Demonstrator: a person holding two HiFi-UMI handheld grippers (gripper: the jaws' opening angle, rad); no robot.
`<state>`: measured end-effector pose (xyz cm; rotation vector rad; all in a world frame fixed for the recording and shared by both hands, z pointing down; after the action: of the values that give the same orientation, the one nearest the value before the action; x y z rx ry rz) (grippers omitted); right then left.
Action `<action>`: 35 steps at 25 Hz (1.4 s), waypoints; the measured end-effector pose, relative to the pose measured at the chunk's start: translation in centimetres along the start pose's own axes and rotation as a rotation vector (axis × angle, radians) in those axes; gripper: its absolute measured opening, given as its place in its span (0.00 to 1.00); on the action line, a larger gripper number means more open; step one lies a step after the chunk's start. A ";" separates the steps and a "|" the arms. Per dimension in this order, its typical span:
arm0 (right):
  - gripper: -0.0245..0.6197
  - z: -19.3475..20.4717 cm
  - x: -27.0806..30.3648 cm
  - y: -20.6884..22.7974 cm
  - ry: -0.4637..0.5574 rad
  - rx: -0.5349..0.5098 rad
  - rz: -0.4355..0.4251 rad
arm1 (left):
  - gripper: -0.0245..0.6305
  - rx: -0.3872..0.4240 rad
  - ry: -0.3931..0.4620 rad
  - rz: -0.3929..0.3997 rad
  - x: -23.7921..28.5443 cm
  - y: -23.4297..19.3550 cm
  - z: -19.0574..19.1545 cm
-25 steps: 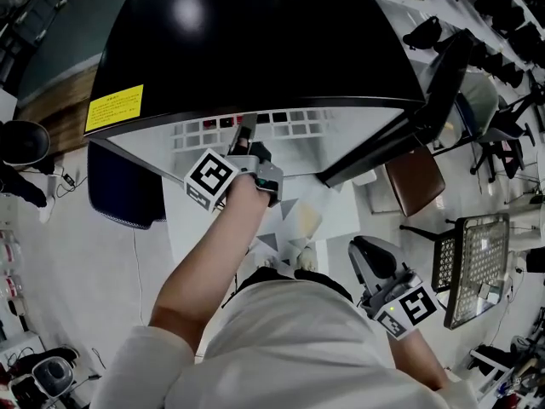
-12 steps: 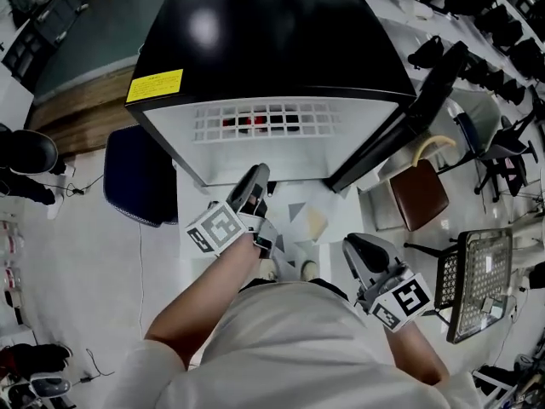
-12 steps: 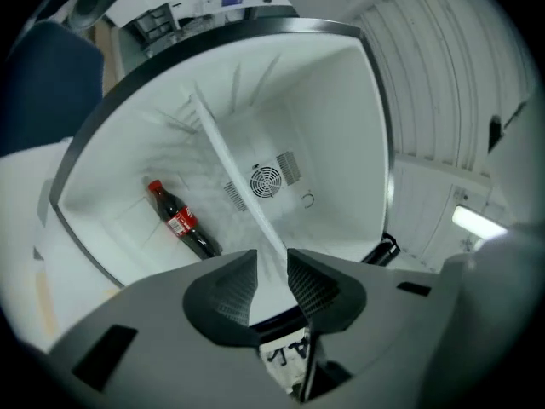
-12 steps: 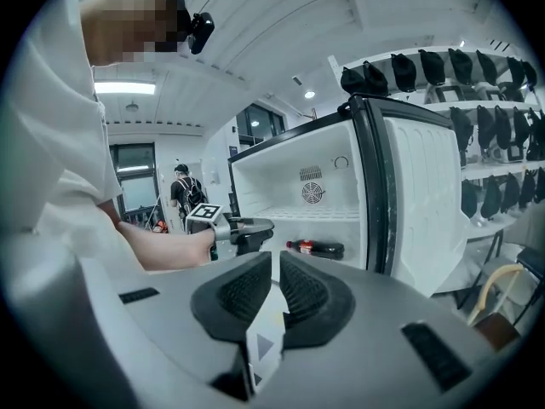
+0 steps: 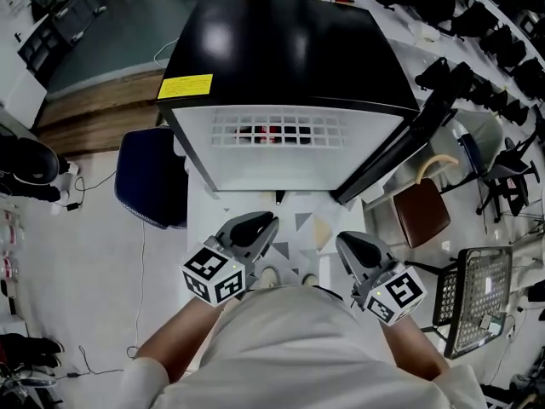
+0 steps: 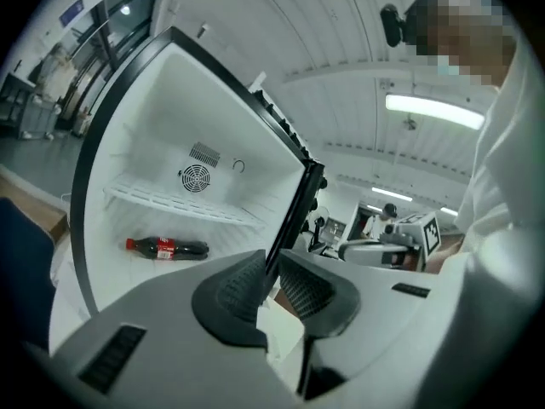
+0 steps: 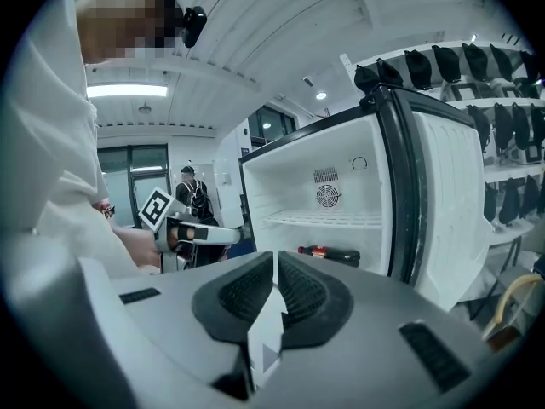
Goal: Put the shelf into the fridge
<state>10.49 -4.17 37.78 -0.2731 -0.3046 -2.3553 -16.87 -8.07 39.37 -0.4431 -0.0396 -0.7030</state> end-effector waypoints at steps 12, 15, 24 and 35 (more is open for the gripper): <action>0.06 -0.1 0.6 -0.7 -0.017 -0.015 -0.003 | 0.13 0.047 -0.055 0.023 -2.6 0.6 0.6; 0.06 -0.2 0.6 -1.0 -0.019 -0.015 -0.005 | 0.13 0.052 -0.064 0.031 -2.5 0.7 0.8; 0.05 -0.2 0.4 -1.5 -0.018 -0.014 0.004 | 0.13 0.046 -0.065 0.052 -2.4 0.6 1.0; 0.05 -0.1 0.9 -1.4 -0.023 -0.019 0.001 | 0.13 0.042 -0.076 0.047 -2.0 0.3 1.4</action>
<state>8.90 -3.76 37.75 -0.3098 -0.2929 -2.3564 -18.05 -6.03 40.19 -0.4287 -0.1153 -0.6374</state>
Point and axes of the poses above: the fingertips, and each gripper's own axes: x forward along the fingers, y to its right, z out of its underside, the point moved 10 cm from there along -x, backward along the fingers, and after that the axes turned 1 degree about -y, right-handed, at the moved point
